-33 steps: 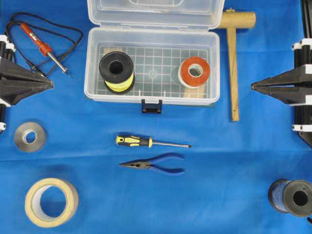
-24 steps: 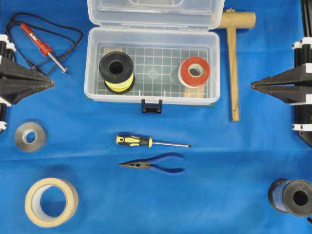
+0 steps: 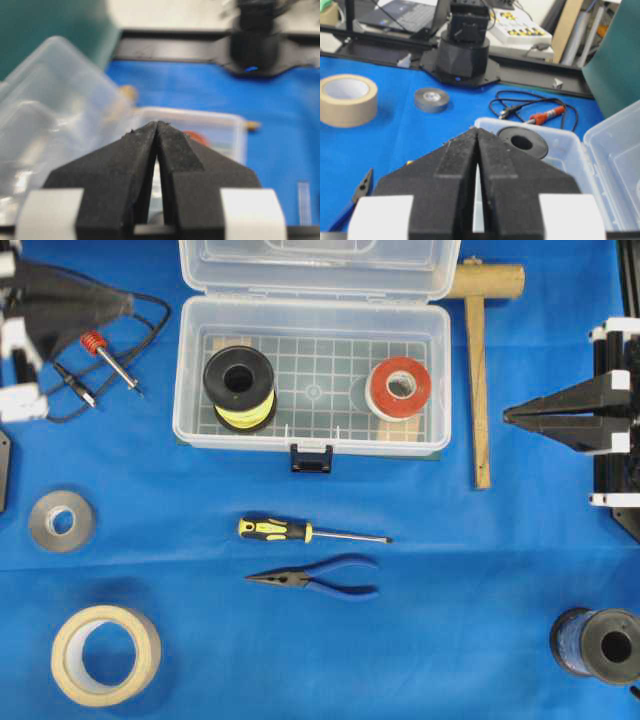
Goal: Close the tool box with the left arm.
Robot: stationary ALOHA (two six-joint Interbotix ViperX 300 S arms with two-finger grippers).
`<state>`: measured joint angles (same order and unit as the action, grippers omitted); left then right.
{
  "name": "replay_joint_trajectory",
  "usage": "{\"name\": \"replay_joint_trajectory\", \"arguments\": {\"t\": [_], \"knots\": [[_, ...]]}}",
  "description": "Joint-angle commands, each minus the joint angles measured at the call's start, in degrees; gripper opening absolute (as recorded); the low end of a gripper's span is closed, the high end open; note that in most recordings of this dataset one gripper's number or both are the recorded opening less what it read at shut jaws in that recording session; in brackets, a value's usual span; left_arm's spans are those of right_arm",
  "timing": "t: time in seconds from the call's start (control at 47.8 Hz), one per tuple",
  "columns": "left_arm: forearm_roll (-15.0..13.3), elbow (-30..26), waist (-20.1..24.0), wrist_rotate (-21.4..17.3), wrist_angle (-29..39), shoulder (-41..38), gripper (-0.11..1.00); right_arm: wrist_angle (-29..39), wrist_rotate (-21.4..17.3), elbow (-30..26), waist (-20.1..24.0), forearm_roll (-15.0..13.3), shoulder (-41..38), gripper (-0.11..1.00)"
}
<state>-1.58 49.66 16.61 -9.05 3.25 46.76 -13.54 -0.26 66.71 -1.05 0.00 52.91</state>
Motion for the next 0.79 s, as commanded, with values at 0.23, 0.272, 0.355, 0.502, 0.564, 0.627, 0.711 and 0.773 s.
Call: {"name": "replay_joint_trajectory", "arguments": {"t": [0.23,0.272,0.355,0.502,0.564,0.627,0.711,0.773], "knots": [[-0.09,-11.34,10.11,-5.1,0.79,-10.99,0.75,1.76,0.0,-1.32,-0.18,-0.09,-0.53,0.0],[-0.09,-12.48,11.16,-6.86,0.62,-12.74,0.84,1.93,0.0,-1.32,-0.18,-0.09,-0.53,0.0],[-0.09,-14.94,13.01,-9.4,0.44,-16.88,0.91,2.37,0.09,-1.23,-0.18,-0.09,-0.53,0.0],[-0.09,-20.74,15.47,-11.16,1.32,-25.05,0.91,2.81,0.18,-1.23,-0.18,-0.09,-0.53,0.0],[-0.09,-24.08,16.35,-11.78,2.46,-29.0,0.92,3.08,0.18,-1.23,-0.18,-0.09,-0.62,0.0],[-0.09,-26.81,17.05,-12.3,3.87,-32.43,0.92,3.34,0.18,-1.23,-0.26,-0.09,-0.79,0.0],[-0.09,-30.41,18.11,-12.74,5.8,-36.74,0.92,3.43,0.18,-1.14,-0.18,-0.09,-0.97,0.0],[-0.09,-32.96,19.07,-13.01,7.29,-40.25,0.92,3.43,0.18,-1.14,-0.26,-0.09,-1.14,0.0]]}}
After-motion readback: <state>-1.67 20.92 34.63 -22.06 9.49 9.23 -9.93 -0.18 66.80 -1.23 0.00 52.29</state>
